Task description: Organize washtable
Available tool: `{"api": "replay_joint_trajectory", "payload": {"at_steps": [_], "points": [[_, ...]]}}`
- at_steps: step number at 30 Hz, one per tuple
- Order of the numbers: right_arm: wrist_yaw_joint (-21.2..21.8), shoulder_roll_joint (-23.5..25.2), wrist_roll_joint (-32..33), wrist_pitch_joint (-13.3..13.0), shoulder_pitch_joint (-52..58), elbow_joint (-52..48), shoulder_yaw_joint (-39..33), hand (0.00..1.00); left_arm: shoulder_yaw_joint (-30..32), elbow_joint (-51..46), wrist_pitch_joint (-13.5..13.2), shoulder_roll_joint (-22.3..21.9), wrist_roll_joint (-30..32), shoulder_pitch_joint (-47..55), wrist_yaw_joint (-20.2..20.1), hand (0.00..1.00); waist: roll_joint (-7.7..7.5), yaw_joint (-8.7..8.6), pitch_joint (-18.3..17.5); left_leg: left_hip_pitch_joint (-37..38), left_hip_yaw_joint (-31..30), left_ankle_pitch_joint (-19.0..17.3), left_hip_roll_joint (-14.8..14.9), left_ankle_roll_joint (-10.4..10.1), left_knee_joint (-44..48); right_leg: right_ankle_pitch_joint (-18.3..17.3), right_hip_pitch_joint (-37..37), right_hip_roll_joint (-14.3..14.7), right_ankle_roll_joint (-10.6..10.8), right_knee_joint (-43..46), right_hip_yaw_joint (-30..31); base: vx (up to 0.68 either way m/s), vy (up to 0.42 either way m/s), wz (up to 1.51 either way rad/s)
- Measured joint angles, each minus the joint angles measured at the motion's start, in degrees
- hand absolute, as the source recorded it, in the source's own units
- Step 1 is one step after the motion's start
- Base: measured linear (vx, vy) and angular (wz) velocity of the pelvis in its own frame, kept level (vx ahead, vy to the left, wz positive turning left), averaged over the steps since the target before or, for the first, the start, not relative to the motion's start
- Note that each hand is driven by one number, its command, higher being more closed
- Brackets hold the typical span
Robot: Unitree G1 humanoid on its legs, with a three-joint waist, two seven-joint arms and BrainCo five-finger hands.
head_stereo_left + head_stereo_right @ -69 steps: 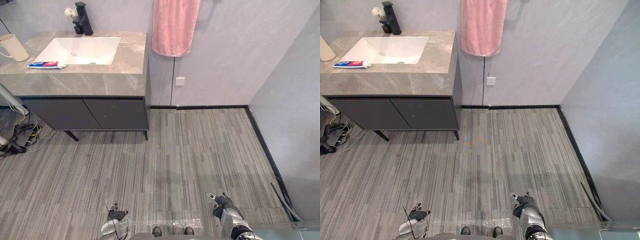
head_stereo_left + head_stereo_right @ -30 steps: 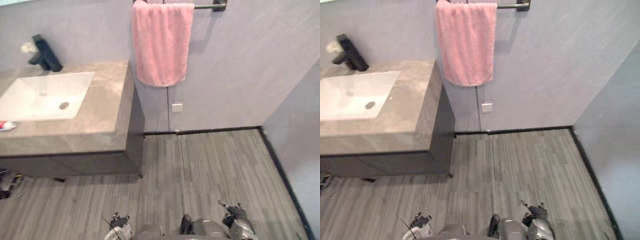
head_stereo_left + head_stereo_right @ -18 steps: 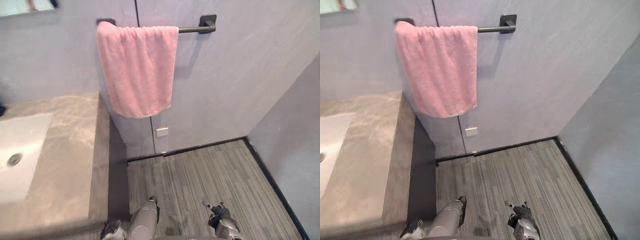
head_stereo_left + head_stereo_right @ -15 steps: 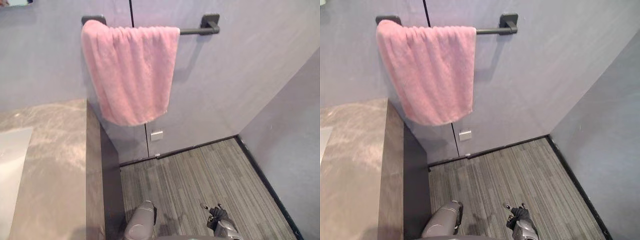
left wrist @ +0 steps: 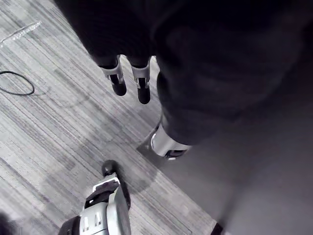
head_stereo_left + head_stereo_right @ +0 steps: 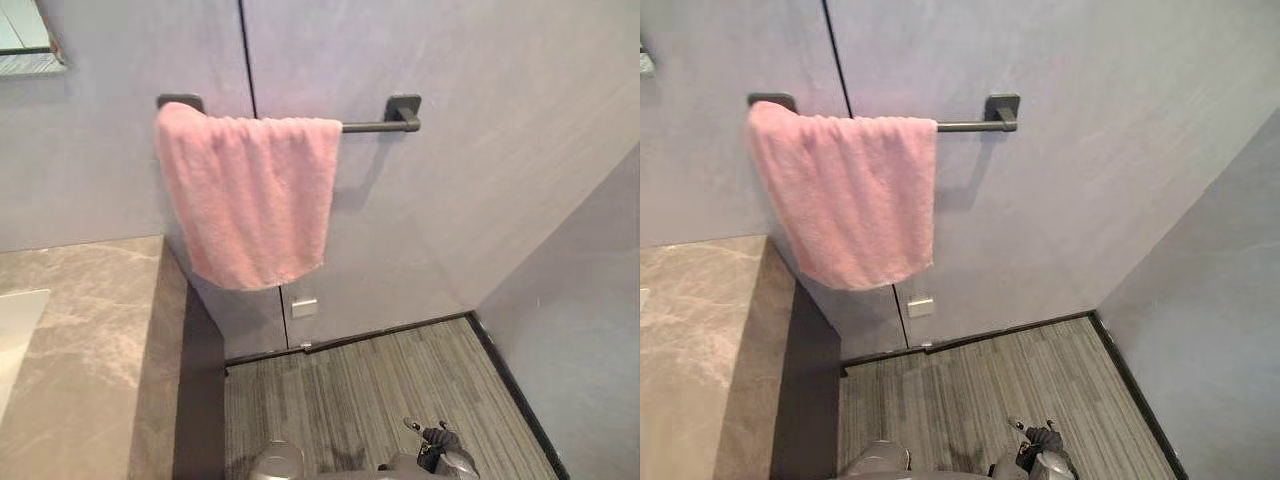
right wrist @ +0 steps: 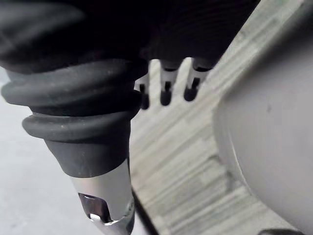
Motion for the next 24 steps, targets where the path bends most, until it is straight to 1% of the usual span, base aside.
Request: {"api": "replay_joint_trajectory", "payload": {"at_steps": [1, 2, 3, 4, 5, 6, 9, 11, 12, 13, 14, 15, 17, 18, 19, 20, 21, 22, 23, 24], "points": [[-0.2, -0.7, -0.1, -0.2, 0.3, 0.1, -0.1, 0.0, 0.0, -0.1, -0.1, -0.1, 0.0, -0.5, 0.0, 0.0, 0.38, 0.4, -0.2, -0.6, -2.3, -0.2, -0.4, -0.6, 2.7, -0.7, 0.4, 0.3, -0.6, 0.4, -1.5, 0.15, -0.298, 0.8], [-0.3, -2.0, -0.1, -0.1, 0.4, 0.2, -0.1, 0.0, -0.1, -0.2, -0.3, -0.6, 0.1, -0.5, -0.1, 0.0, 2.63, 0.41, -1.0, -0.8, -5.1, -1.6, 0.2, -0.2, 5.0, -2.0, 0.9, 1.8, -1.3, 1.4, -2.8, 0.15, -0.202, 0.48], [-0.3, -2.3, -0.1, -0.2, 0.1, 0.2, 0.0, 0.0, -0.1, -0.4, -0.4, -1.2, 0.1, -0.5, 0.0, 0.0, 3.5, 0.18, -1.0, -0.3, -6.2, -2.8, 1.1, -1.4, 4.5, -2.6, 0.9, 2.6, -1.8, 2.2, -3.4, 0.16, -0.257, 0.44], [-0.2, -2.2, -0.1, -0.1, -0.2, 0.2, 0.3, 0.0, -0.1, -1.1, -0.8, -1.5, 0.1, -0.5, 0.1, 0.0, 4.21, 0.31, -0.9, -0.2, -7.7, -3.6, 1.7, -2.7, 4.5, -3.2, 0.8, 3.2, -2.5, 3.8, -4.4, 0.1, -0.187, 0.37], [-0.1, -2.3, -0.1, 0.0, -0.2, 0.3, 0.3, 0.0, -0.1, -1.2, -1.0, -0.9, 0.1, -0.5, 0.1, 0.0, 4.71, 0.38, -1.2, -0.2, -8.9, -3.9, 1.9, -3.3, 4.3, -3.8, 1.0, 3.5, -3.4, 4.5, -5.8, 0.12, -0.206, 0.35], [-0.1, -2.3, -0.1, 0.0, -0.3, 0.2, 0.3, 0.0, -0.1, -1.3, -1.1, -0.7, 0.1, -0.5, 0.1, 0.0, 4.88, 0.28, -1.3, -0.2, -9.5, -3.9, 2.0, -3.3, 3.9, -4.2, 1.0, 3.6, -3.6, 4.7, -6.4, 0.09, -0.126, 0.42], [0.0, -1.9, -0.2, 0.2, -0.4, 0.2, 0.3, 0.0, -0.6, -2.2, -2.2, -0.9, 0.2, -0.6, 0.0, 0.0, 4.35, 0.16, -1.7, -0.2, -12.0, -3.9, 2.5, -3.4, 1.4, -6.0, 1.2, 3.6, -3.9, 5.1, -9.0, 0.12, -0.159, 0.41], [0.2, -1.1, -0.2, 0.2, -0.6, 0.0, 0.3, 0.0, -5.5, -3.9, -2.2, -1.6, 0.3, -1.1, -2.6, 0.0, 4.45, -0.27, -2.3, -0.6, -13.2, -3.5, 3.2, -4.0, 1.6, -6.9, 1.9, 5.0, -4.6, 4.8, -10.6, 0.16, -0.192, 0.33], [0.2, -1.0, -0.2, 0.2, -0.7, 0.0, 0.3, 0.0, -6.7, -4.6, -2.2, -2.3, 0.3, -1.7, -3.1, 0.0, 4.54, -0.32, -2.5, -0.9, -13.4, -3.4, 3.4, -4.2, 2.2, -6.9, 2.2, 5.3, -4.7, 4.4, -10.9, 0.15, -0.114, 0.27], [0.2, -1.2, -0.2, 0.2, -0.7, 0.0, 0.1, 0.0, -8.6, -5.2, -2.2, -3.6, 0.3, -2.8, -3.9, 0.0, 4.95, -0.57, -3.2, -2.6, -13.5, -3.1, 3.5, -4.6, 4.8, -6.7, 3.0, 5.7, -4.9, 3.6, -12.0, 0.15, -0.078, 0.31], [0.2, -1.4, -0.1, 0.2, -0.8, 0.0, 0.0, 0.0, -9.7, -6.4, -2.4, -4.4, 0.1, -4.1, -4.4, 0.0, 4.95, -1.37, -3.3, -3.7, -13.1, -2.5, 3.7, -5.6, 6.2, -6.5, 4.2, 6.2, -5.3, 2.8, -12.9, 0.16, -0.088, 0.42], [0.2, -1.6, -0.1, 0.2, -0.6, 0.0, 0.0, 0.0, -10.4, -7.3, -2.6, -4.1, 0.1, -4.9, -4.8, 0.0, 4.69, -1.67, -3.5, -3.9, -12.2, -1.7, 3.7, -6.3, 6.3, -6.4, 5.2, 6.2, -5.5, 2.1, -13.6, 0.12, -0.076, 0.45], [0.1, -1.9, -0.1, 0.2, -0.4, -0.3, -2.2, 0.0, -11.7, -8.1, -2.9, -4.3, 0.1, -7.2, -4.9, 0.0, 3.73, -1.71, -3.8, -3.8, -7.8, 0.8, 3.7, -6.5, 4.9, -6.2, 6.6, 5.2, -5.7, 0.6, -14.0, 0.08, -0.051, 0.43], [0.0, -3.0, -0.2, 0.2, -0.3, -0.7, -2.6, 0.0, -13.2, -8.4, -3.1, -4.5, 0.1, -8.9, -5.1, 0.0, 3.74, -1.66, -3.7, -3.7, -4.7, 2.7, 3.5, -6.7, 5.2, -5.4, 7.7, 4.8, -5.9, -1.2, -14.4, 0.06, -0.023, 0.36], [0.1, -3.3, -0.2, 0.2, -0.3, -0.8, -2.6, 0.0, -13.8, -8.6, -3.1, -4.4, 0.1, -9.2, -5.1, 0.0, 3.81, -1.63, -3.6, -4.3, -4.2, 3.2, 3.4, -6.9, 6.1, -5.1, 8.0, 4.8, -6.0, -1.8, -14.3, 0.03, 0.009, 0.29], [0.0, -3.5, -0.1, 0.2, -0.4, -1.1, -3.1, 0.0, -15.0, -9.0, -3.2, -4.1, 0.2, -10.5, -5.2, 0.0, 3.02, -1.36, -2.9, -7.3, -2.4, 3.4, 2.1, -6.9, 9.7, -4.2, 9.2, 4.1, -5.8, -3.7, -14.2, 0.01, 0.034, 0.0], [0.0, -4.1, -0.1, 0.2, -0.6, -1.5, -3.9, 0.0, -17.0, -11.5, -3.2, -3.9, 0.3, -9.6, -5.3, 0.0, 3.87, -1.39, -3.1, -7.2, -0.4, 4.4, 2.0, -4.5, 6.0, -3.1, 9.6, 4.3, -6.0, -4.3, -13.6, 0.01, 0.047, -0.05], [0.0, -5.0, -0.1, 0.1, -0.6, -1.9, -3.9, 0.0, -18.0, -13.1, -3.2, -3.9, 0.3, -8.9, -5.3, 0.0, 4.87, -1.42, -3.2, -7.1, 0.2, 6.1, 2.0, -2.5, 4.4, -2.7, 9.7, 5.0, -5.7, -4.6, -13.5, 0.01, 0.06, -0.13], [0.1, -5.2, -0.2, 0.1, -0.6, -2.3, -4.2, 0.0, -19.4, -16.3, -3.3, -2.3, 0.8, -8.6, -6.0, 0.0, 5.02, -1.33, -3.1, -5.5, 2.3, 5.7, 2.8, -2.0, 2.1, -2.5, 9.9, 5.0, -5.4, -5.4, -12.8, 0.02, 0.08, -0.15], [0.1, -4.8, -0.2, 0.1, -0.5, -2.9, -4.0, 0.0, -20.2, -20.4, -3.5, -0.5, 0.9, -8.2, -6.4, 0.0, 4.63, -1.27, -2.9, -3.7, 3.2, 5.7, 3.4, -2.0, -1.6, -2.1, 9.7, 4.8, -4.7, -5.8, -11.6, 0.01, 0.077, -0.16]]}}
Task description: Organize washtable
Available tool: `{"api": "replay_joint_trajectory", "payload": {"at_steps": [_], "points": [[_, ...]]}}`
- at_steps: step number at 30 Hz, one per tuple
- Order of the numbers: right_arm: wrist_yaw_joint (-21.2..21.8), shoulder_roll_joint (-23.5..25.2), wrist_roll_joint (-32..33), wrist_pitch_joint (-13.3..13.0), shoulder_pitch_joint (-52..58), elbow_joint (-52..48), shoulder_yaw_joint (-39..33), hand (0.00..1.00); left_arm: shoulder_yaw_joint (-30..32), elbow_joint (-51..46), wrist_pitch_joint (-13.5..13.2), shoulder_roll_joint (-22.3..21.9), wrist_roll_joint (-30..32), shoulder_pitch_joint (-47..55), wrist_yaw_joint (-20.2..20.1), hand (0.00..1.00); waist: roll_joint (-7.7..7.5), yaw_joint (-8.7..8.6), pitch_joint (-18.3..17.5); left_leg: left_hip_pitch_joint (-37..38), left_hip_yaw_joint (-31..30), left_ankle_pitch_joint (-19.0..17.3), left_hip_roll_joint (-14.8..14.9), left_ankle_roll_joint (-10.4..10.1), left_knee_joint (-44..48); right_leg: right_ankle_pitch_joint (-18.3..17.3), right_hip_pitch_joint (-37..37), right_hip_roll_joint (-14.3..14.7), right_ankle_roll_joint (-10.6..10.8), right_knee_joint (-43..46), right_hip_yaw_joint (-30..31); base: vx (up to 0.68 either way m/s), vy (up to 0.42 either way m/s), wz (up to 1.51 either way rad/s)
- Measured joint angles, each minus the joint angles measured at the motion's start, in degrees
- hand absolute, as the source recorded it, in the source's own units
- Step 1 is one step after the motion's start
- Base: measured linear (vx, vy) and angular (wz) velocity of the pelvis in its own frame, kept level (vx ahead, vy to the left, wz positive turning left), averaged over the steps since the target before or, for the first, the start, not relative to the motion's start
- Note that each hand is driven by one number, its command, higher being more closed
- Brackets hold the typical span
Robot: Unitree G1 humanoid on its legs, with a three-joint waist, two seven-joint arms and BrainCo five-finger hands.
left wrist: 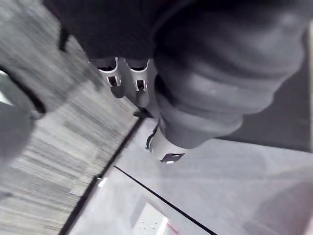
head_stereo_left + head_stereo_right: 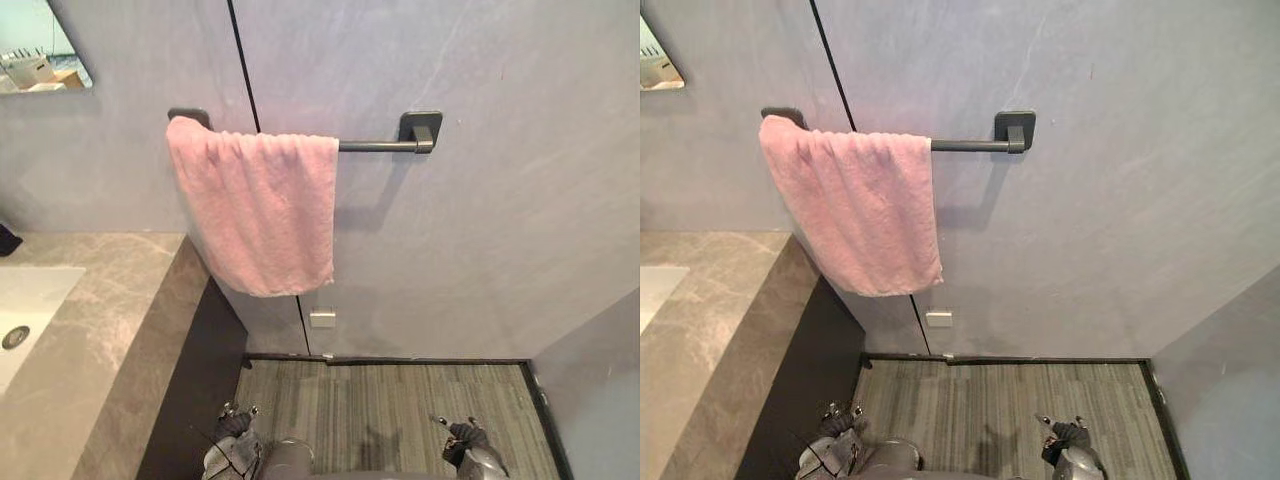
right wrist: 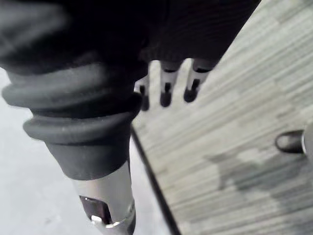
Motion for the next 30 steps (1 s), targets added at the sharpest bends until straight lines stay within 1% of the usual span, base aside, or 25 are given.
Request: {"api": "replay_joint_trajectory", "payload": {"at_steps": [2, 3, 5, 6, 8, 10, 11, 12, 14, 17, 18, 20, 21, 22, 23, 24, 25, 26, 27, 29, 30], "points": [[0.1, 0.7, 0.0, 0.0, 0.3, -0.3, 0.7, 0.0, -0.1, -5.9, -0.3, 2.8, 0.2, 0.7, 0.0, 0.0, -0.79, -0.03, 0.5, 1.5, 1.1, 0.5, 0.2, -0.3, -3.2, 1.0, 0.0, -0.2, 0.3, -1.0, 0.6, -0.02, 0.064, -0.23], [0.0, 1.0, 0.1, 0.0, 0.8, -0.8, 2.2, 0.0, 0.1, -8.8, -0.7, 4.1, 0.2, 1.2, 0.2, 0.0, -1.06, 0.17, 0.5, 2.5, 2.1, 1.3, 0.3, -0.2, -5.3, 2.3, 0.1, -0.2, 0.7, -1.9, 1.6, -0.04, 0.067, -0.28], [0.2, 1.3, 0.0, -0.3, 2.6, -2.1, 4.8, 0.0, 1.3, -13.4, -1.4, 4.9, 0.1, 2.1, 0.8, 0.0, -1.47, 0.1, 0.2, 3.7, 2.8, 2.5, 0.0, 0.3, -8.1, 3.3, 0.1, -0.9, 1.2, -2.9, 2.8, -0.05, 0.079, -0.24], [0.4, 1.4, 0.0, -0.4, 3.1, -2.3, 5.4, 0.0, 1.8, -14.5, -1.5, 4.9, 0.1, 2.1, 1.4, 0.0, -1.55, 0.11, 0.2, 4.0, 3.1, 3.0, -0.2, 0.5, -8.9, 3.6, 0.0, -1.1, 1.4, -3.2, 3.0, -0.07, 0.106, -0.17], [1.2, 2.2, -0.1, -0.9, 4.7, -2.3, 7.0, 0.0, 3.2, -18.1, -2.9, 4.7, -0.3, 2.2, 4.3, 0.0, -1.95, -0.02, 0.0, 5.2, 3.4, 4.6, -1.1, 0.9, -12.5, 4.3, 0.1, -2.0, 1.8, -4.6, 3.7, -0.09, 0.091, -0.12], [1.2, 2.8, -0.1, -1.1, 5.6, -2.3, 7.8, 0.0, 4.2, -21.1, -3.6, 4.2, -0.5, 3.0, 6.3, 0.0, -2.19, -0.07, -0.1, 6.4, 3.6, 5.8, -1.4, 0.8, -15.2, 4.6, 0.2, -2.2, 1.9, -5.9, 4.4, -0.04, 0.025, -0.08], [1.1, 2.6, -0.2, -1.3, 6.2, -2.7, 8.7, 0.0, 4.4, -23.3, -3.7, 3.5, -0.8, 3.3, 7.7, 0.0, -2.28, -0.02, -0.2, 6.8, 3.4, 6.8, -1.5, 0.8, -16.6, 4.6, 0.2, -2.3, 1.9, -6.5, 4.3, -0.04, 0.003, 0.03], [1.1, 2.4, -0.5, -1.4, 6.3, -2.7, 8.9, 0.0, 4.5, -24.3, -3.7, 3.0, -0.8, 3.3, 8.0, 0.0, -2.27, -0.04, -0.2, 7.1, 3.2, 7.3, -1.5, 0.8, -17.3, 4.8, 0.3, -2.2, 2.0, -6.8, 4.3, -0.04, -0.021, 0.12], [1.1, 2.0, -1.3, -1.5, 6.6, -2.7, 9.3, 0.0, 4.9, -27.8, -3.7, 1.8, -0.6, 3.8, 10.1, 0.0, -2.35, -0.1, -0.2, 8.6, 2.7, 9.0, -1.5, 0.7, -20.0, 5.0, 1.1, -2.0, 1.9, -7.4, 3.8, -0.04, -0.019, 0.12], [1.1, 2.0, -2.4, -1.7, 7.6, -2.5, 9.6, 0.0, 5.6, -33.9, -3.8, 0.3, 0.3, 4.9, 11.6, 0.0, -2.59, -0.2, -0.4, 9.4, 2.1, 9.9, -1.5, 0.3, -22.4, 5.0, 2.0, -1.5, 1.8, -8.7, 3.3, -0.04, -0.018, 0.1], [1.1, 1.9, -2.5, -1.7, 8.3, -2.5, 10.1, 0.0, 5.7, -37.4, -3.9, 0.1, 0.5, 5.4, 12.0, 0.0, -2.81, -0.11, -0.7, 9.4, 1.9, 10.2, -1.4, 0.1, -23.2, 5.0, 2.0, -1.3, 1.8, -9.1, 3.2, 0.01, -0.017, 0.08], [1.2, 1.2, -3.0, -1.6, 9.0, -1.8, 11.1, 0.0, 6.5, -41.0, -4.1, 0.5, 1.0, 5.3, 12.7, 0.0, -3.06, -0.1, -0.8, 9.4, 1.6, 11.0, -1.2, -0.1, -23.7, 5.1, 2.2, -0.9, 1.8, -9.3, 2.9, 0.05, -0.03, 0.07], [1.2, 0.7, -3.2, -1.7, 9.0, -1.4, 11.0, 0.0, 7.2, -43.9, -4.6, 2.1, 1.7, 5.2, 13.3, 0.0, -3.32, -0.05, -1.0, 9.4, 1.4, 11.2, -1.0, -0.1, -23.5, 5.2, 2.1, -0.4, 1.7, -9.4, 2.9, 0.07, -0.04, 0.04], [1.2, 0.4, -3.5, -1.7, 9.2, -1.2, 11.0, 0.0, 7.5, -44.7, -4.8, 3.4, 2.0, 5.1, 13.4, 0.0, -3.31, -0.04, -1.0, 9.3, 1.3, 11.2, -1.0, -0.1, -23.3, 5.2, 2.2, -0.4, 1.7, -9.3, 2.9, 0.08, -0.037, 0.1], [1.3, -0.1, -4.1, -1.7, 9.1, -0.7, 11.0, 0.0, 8.6, -46.1, -5.0, 7.2, 2.3, 4.8, 13.5, 0.0, -3.25, -0.03, -1.0, 9.2, 0.8, 11.2, -1.1, -0.1, -23.0, 5.2, 2.5, -0.3, 1.6, -9.3, 2.9, 0.05, -0.008, 0.15], [1.3, -0.4, -4.3, -1.8, 9.1, -0.6, 11.0, 0.0, 8.9, -46.5, -5.2, 9.2, 2.4, 4.6, 13.5, 0.0, -3.21, -0.02, -1.0, 9.2, 0.6, 11.2, -1.1, -0.1, -22.9, 5.2, 2.7, -0.2, 1.6, -9.3, 2.9, 0.06, -0.007, 0.29], [1.5, -0.9, -4.4, -1.8, 9.1, -0.2, 11.0, 0.0, 9.7, -46.8, -5.9, 13.5, 2.4, 3.8, 13.2, 0.0, -3.06, 0.06, -1.1, 9.4, 0.2, 11.2, -1.1, -0.1, -22.9, 5.2, 3.1, -0.1, 1.6, -9.3, 3.0, 0.07, 0.002, 0.28], [2.2, -1.5, -4.5, -1.8, 9.1, 0.2, 11.0, 0.0, 10.8, -46.8, -6.2, 16.8, 2.4, 3.0, 12.3, 0.0, -2.92, 0.21, -1.3, 9.5, 0.1, 11.2, -1.1, -0.1, -22.9, 5.2, 3.0, -0.1, 1.6, -9.1, 3.3, 0.07, 0.008, 0.23], [2.5, -1.8, -4.5, -1.9, 9.1, 0.2, 11.0, 0.0, 11.3, -46.8, -6.4, 18.3, 2.4, 2.8, 12.0, 0.0, -2.82, 0.36, -1.4, 9.5, 0.0, 11.2, -1.1, -0.1, -22.9, 5.2, 3.0, -0.1, 1.6, -9.1, 3.6, 0.05, 0.019, 0.11], [2.7, -2.4, -4.5, -1.9, 9.3, 0.2, 11.0, 0.0, 11.7, -46.8, -6.4, 23.5, 2.3, 2.7, 10.8, 0.0, -2.25, 0.87, -1.8, 9.4, -0.2, 11.2, -1.3, -0.1, -23.0, 5.3, 3.0, -0.1, 1.5, -9.0, 4.8, 0.01, 0.033, 0.04], [3.0, -2.5, -4.5, -1.9, 9.4, 0.2, 11.0, 0.0, 11.7, -46.8, -6.4, 24.4, 2.2, 2.5, 10.3, 0.0, -2.14, 1.08, -1.9, 9.4, -0.3, 11.1, -1.3, -0.1, -23.0, 5.3, 2.9, -0.1, 1.5, -9.0, 4.9, 0.0, 0.0, 0.0]]}}
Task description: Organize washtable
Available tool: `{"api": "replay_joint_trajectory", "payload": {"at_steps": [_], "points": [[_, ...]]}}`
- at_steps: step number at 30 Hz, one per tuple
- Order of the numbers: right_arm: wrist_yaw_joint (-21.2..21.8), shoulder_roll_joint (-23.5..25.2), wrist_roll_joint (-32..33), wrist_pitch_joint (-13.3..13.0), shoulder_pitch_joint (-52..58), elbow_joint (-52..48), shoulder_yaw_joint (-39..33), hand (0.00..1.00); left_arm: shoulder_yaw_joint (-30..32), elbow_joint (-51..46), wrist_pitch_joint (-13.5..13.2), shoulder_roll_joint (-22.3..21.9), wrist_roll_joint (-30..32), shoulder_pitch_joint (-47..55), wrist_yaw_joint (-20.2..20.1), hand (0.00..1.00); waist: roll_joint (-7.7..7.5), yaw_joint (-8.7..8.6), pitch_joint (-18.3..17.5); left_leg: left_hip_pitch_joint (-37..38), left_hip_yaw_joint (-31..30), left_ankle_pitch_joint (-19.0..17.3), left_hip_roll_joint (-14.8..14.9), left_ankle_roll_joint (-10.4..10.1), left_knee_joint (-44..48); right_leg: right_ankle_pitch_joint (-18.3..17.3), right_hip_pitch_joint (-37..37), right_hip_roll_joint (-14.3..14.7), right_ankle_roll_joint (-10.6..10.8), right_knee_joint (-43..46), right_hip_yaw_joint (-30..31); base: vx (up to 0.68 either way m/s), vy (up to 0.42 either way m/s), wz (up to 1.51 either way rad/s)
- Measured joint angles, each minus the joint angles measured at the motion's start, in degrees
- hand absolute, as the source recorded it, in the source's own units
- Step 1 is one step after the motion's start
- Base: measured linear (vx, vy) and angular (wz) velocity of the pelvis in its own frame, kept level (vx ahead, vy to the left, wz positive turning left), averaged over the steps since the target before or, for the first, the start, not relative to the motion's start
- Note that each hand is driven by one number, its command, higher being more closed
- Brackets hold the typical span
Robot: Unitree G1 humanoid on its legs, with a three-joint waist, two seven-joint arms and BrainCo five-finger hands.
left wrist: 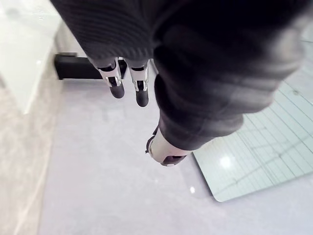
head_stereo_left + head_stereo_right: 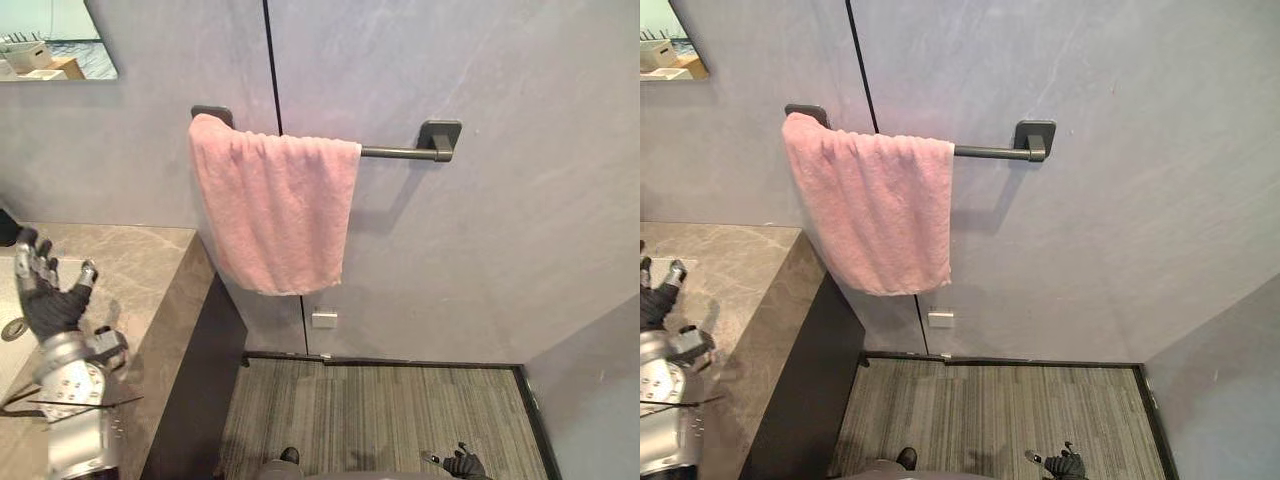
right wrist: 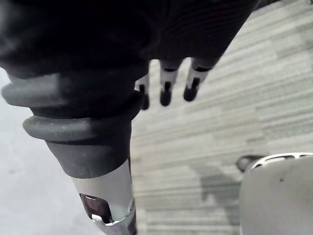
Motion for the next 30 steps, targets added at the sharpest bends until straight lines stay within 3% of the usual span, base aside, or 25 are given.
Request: {"api": "replay_joint_trajectory", "payload": {"at_steps": [7, 13, 17, 23, 30], "points": [[1.7, -0.9, 0.0, 0.0, 0.1, 0.0, 2.6, 0.0, -3.3, 5.0, -0.4, 12.3, -5.6, -7.3, -5.4, 0.0, 0.19, 0.39, -0.9, -1.0, 0.0, 1.3, 0.6, -0.3, -3.0, 0.0, -1.0, 0.6, -0.4, -1.7, 1.0, -0.04, 0.008, 0.01], [2.0, -1.1, 0.0, 0.0, -0.1, -0.7, 2.7, 0.0, -13.2, 14.5, -0.3, 21.5, -11.7, -17.1, -11.8, 0.0, 0.12, 0.28, -1.1, -0.9, 1.1, 3.0, 1.1, -0.1, -4.5, 0.8, -1.9, 0.8, -1.0, -2.5, 1.5, -0.01, 0.009, -0.06], [2.1, -1.1, 0.0, 0.0, -0.6, -1.0, 2.8, 0.0, -19.7, 18.7, -0.2, 24.0, -11.9, -23.7, -14.4, 0.0, -0.13, 0.36, -0.6, -1.4, 2.5, 3.0, 1.1, -0.1, -4.6, 1.3, -2.9, 0.8, -0.4, -3.8, 2.5, -0.01, 0.012, -0.13], [2.0, -1.0, 0.1, 0.0, -2.1, -2.8, 3.6, 0.0, -29.5, 23.1, 0.6, 24.4, -10.9, -32.2, -16.4, 0.0, -1.12, 0.32, 0.3, -5.1, 3.1, 3.5, 1.3, -0.1, -4.2, 2.7, -5.9, 1.1, -0.4, -4.8, 3.1, 0.03, 0.007, -0.05], [2.0, -0.9, 1.3, -0.5, -4.6, -3.1, 4.7, 0.0, -37.1, 31.1, 0.6, 24.4, -10.9, -39.1, -17.1, 0.0, -2.25, 0.54, 1.1, -6.7, 4.7, 4.1, 3.7, -0.4, -4.1, 6.0, -8.5, 3.0, -1.5, -4.3, 4.8, 0.0, 0.0, -0.08]]}}
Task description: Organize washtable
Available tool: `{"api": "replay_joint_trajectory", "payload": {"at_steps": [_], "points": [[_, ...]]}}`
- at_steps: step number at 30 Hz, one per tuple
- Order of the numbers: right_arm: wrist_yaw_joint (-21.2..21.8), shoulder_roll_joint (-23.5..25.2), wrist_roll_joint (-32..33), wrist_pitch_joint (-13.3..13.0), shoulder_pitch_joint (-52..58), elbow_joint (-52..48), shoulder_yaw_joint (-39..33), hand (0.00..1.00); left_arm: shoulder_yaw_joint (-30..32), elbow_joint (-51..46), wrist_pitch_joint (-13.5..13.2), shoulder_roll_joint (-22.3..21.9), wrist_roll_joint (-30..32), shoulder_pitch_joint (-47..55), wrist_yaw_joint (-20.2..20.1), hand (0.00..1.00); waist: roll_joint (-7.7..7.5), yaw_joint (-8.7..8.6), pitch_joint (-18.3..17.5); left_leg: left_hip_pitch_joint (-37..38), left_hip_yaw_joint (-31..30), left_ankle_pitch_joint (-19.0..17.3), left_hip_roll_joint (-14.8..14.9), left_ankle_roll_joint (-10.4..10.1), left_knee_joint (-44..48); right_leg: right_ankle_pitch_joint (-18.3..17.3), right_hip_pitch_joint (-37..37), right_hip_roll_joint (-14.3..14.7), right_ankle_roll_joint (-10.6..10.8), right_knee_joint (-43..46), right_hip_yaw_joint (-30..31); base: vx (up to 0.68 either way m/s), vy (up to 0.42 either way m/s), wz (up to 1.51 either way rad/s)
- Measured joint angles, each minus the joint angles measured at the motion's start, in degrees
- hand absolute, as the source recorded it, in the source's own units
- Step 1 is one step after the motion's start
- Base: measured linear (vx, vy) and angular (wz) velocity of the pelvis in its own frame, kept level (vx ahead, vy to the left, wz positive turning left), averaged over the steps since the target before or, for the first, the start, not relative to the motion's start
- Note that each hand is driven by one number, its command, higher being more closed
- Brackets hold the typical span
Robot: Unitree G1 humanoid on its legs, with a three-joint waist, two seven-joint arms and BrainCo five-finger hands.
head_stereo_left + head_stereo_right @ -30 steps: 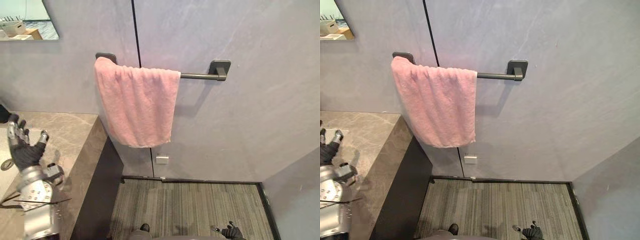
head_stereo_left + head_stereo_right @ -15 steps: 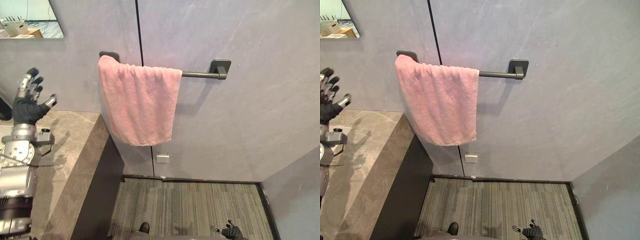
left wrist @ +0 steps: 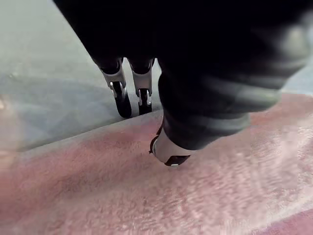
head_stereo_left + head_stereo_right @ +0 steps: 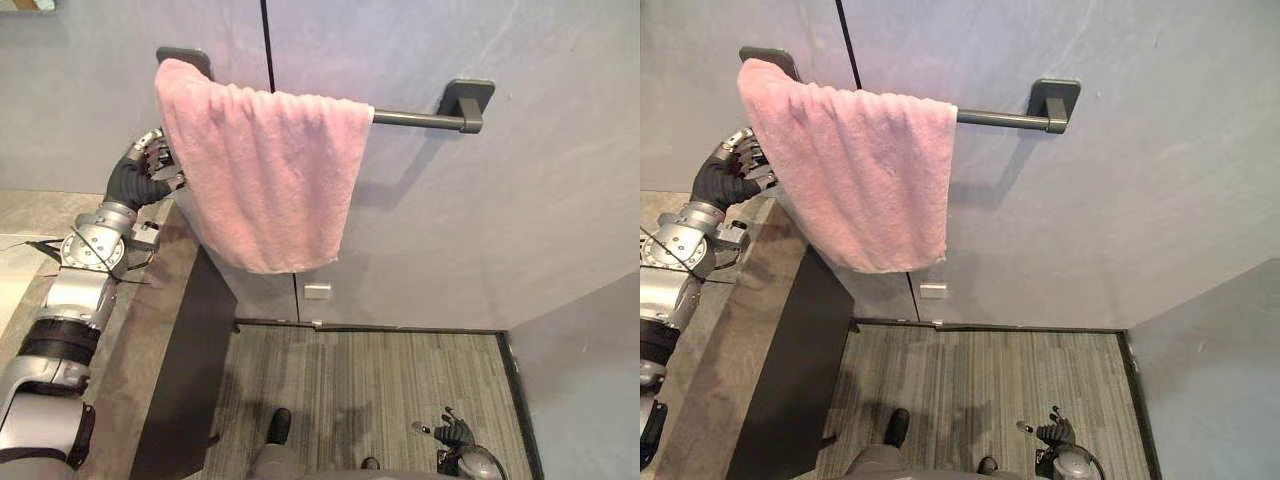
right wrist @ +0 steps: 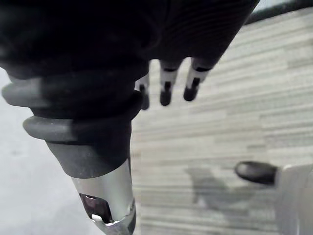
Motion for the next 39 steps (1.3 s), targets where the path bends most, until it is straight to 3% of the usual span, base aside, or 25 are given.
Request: {"api": "replay_joint_trajectory", "payload": {"at_steps": [6, 7, 18, 19, 25, 29, 33, 39], "points": [[0.0, 0.2, 1.1, -0.1, -0.6, -1.0, 0.0, 0.0, -4.3, 6.3, 1.3, -0.3, 0.1, -3.3, -0.7, 0.0, -0.59, -0.78, 1.8, -2.2, 1.7, 0.0, 0.0, 0.2, 0.1, 0.2, -3.4, -0.6, 0.4, 0.3, 1.9, -0.12, 0.006, -0.24], [0.0, 0.4, 1.5, -0.1, -0.5, -1.0, 0.0, 0.0, -4.5, 7.9, 1.6, -0.5, 0.2, -3.3, -0.7, 0.0, -0.54, -1.82, 2.2, -2.7, 1.9, 0.2, -0.1, 0.1, 0.0, 0.3, -3.6, -0.6, 0.5, -0.5, 2.1, -0.08, -0.001, -0.06], [-0.1, 0.2, 1.6, 0.0, 0.1, -0.6, -0.3, 0.0, -6.4, 13.0, 2.4, -3.4, 3.5, -3.6, -0.7, 0.0, -0.62, -2.43, 3.0, -2.9, 2.1, 1.3, -0.7, 0.1, -0.1, 0.7, -2.9, -0.4, 1.1, -2.6, 1.5, 0.0, -0.008, 0.0], [-0.1, 0.1, 1.6, 0.0, -0.9, -0.1, -0.3, 0.0, -6.4, 13.5, 2.3, -3.5, 3.5, -3.9, -0.7, 1.0, -0.65, -2.79, 3.6, -2.9, 2.0, 1.3, -0.8, 0.1, -0.1, 0.7, -2.8, -0.4, 1.1, -2.6, 1.3, 0.06, -0.02, 0.1], [-0.3, 0.1, 5.5, -0.3, -3.3, -1.2, -0.1, 0.0, -6.0, 14.8, 2.4, -3.5, 3.5, -4.4, -0.4, 1.0, -0.62, -3.12, 5.6, -2.9, 1.1, 1.3, -1.0, 0.1, -0.1, 0.7, -2.5, -0.5, 1.1, -2.6, 1.2, 0.02, -0.002, 0.05], [-0.4, -1.2, 8.0, -0.8, -2.9, -16.4, 3.1, 0.0, 0.5, 13.4, 2.4, -3.6, 3.2, -2.7, 0.2, 1.0, -0.7, -3.35, 6.2, -3.0, 0.9, 1.3, -1.0, 0.1, -0.1, 0.7, -3.0, -0.3, 1.0, -2.6, 2.2, -0.03, -0.005, -0.06], [-0.1, -6.0, 12.5, -3.7, -5.8, -34.0, 6.1, 0.0, 5.1, 10.1, 2.1, -3.6, 0.4, 0.1, 2.4, 1.0, -0.81, -3.21, 6.4, -3.1, 0.9, 1.5, -0.9, 0.1, 0.0, 0.9, -3.3, -0.2, 0.8, -2.4, 2.5, -0.03, -0.003, -0.04], [1.3, -11.8, 18.2, -7.3, -15.7, -50.3, 10.9, 0.0, 9.6, 4.1, 1.8, -5.6, -2.2, 4.9, 4.7, 1.0, -0.97, -3.06, 6.4, -2.2, 0.7, 1.6, -0.9, 0.1, 0.0, 1.0, -2.4, -0.1, 0.6, -2.5, 2.7, 0.0, 0.0, 0.0]]}}
